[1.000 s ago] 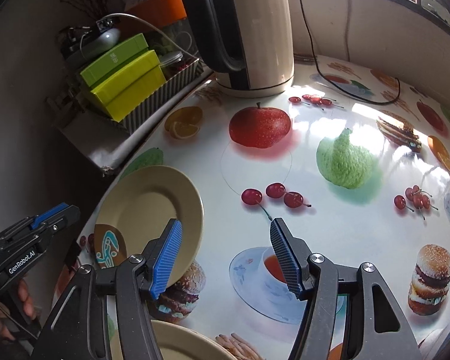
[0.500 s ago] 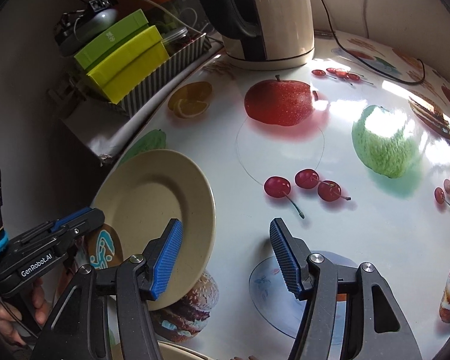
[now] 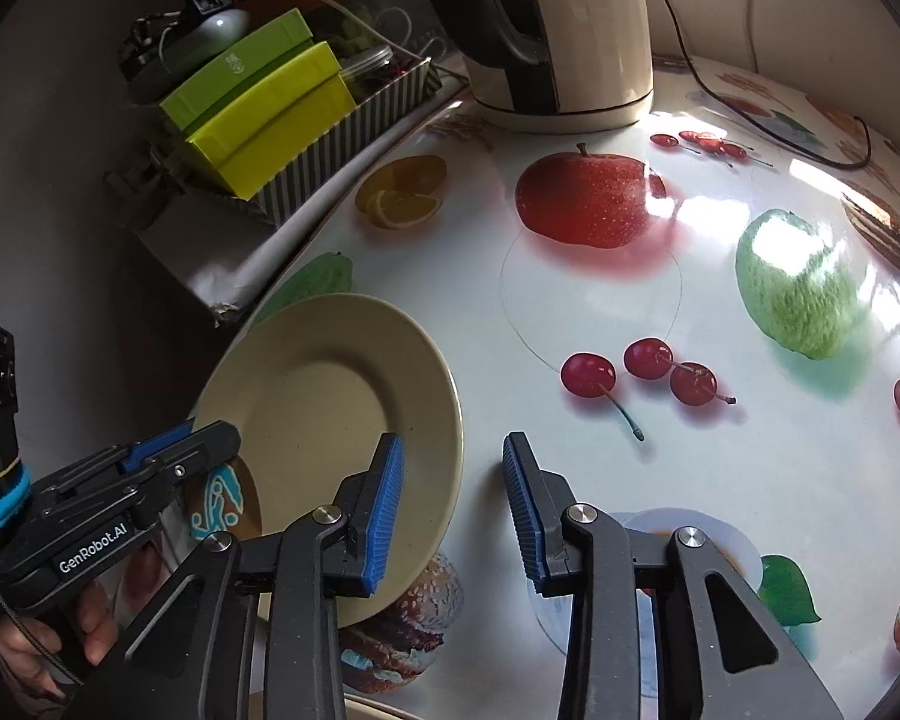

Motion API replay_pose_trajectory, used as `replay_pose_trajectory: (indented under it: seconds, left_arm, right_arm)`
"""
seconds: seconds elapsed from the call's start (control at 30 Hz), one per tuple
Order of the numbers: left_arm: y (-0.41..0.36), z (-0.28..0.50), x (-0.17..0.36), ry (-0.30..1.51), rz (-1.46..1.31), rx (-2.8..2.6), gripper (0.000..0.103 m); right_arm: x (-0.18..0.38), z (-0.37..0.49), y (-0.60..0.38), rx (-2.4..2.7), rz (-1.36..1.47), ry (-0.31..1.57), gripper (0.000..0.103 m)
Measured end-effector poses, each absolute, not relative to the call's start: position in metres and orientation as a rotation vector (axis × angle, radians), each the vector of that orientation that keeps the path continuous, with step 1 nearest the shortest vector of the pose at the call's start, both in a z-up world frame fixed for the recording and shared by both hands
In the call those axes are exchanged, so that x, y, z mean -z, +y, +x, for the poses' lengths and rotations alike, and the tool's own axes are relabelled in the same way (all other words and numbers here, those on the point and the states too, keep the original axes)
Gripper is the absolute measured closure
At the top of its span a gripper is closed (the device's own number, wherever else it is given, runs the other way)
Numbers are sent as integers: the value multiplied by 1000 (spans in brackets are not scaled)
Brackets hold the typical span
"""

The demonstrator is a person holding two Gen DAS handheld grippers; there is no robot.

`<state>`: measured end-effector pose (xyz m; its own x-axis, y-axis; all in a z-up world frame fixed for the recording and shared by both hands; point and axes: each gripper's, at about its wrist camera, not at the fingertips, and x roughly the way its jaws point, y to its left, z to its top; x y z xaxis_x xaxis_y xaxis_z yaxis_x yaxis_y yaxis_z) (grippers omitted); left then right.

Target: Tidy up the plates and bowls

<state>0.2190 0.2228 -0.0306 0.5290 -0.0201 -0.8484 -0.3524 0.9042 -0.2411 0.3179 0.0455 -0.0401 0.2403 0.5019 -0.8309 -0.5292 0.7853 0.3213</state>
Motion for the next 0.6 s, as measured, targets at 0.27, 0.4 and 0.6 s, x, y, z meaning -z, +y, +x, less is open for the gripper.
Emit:
replay_pose_trajectory:
  seconds: [0.27, 0.4, 0.6]
  left_arm:
    - [221, 219, 29, 997, -399, -213, 76]
    - [220, 219, 28, 996, -394, -221, 76]
    - [217, 218, 26, 988, -373, -228, 76]
  right_arm:
    - [41, 315, 50, -728, -30, 1127, 79]
    - [42, 314, 49, -723, -26, 1127, 79]
    - [41, 314, 48, -711, -11, 1133, 79]
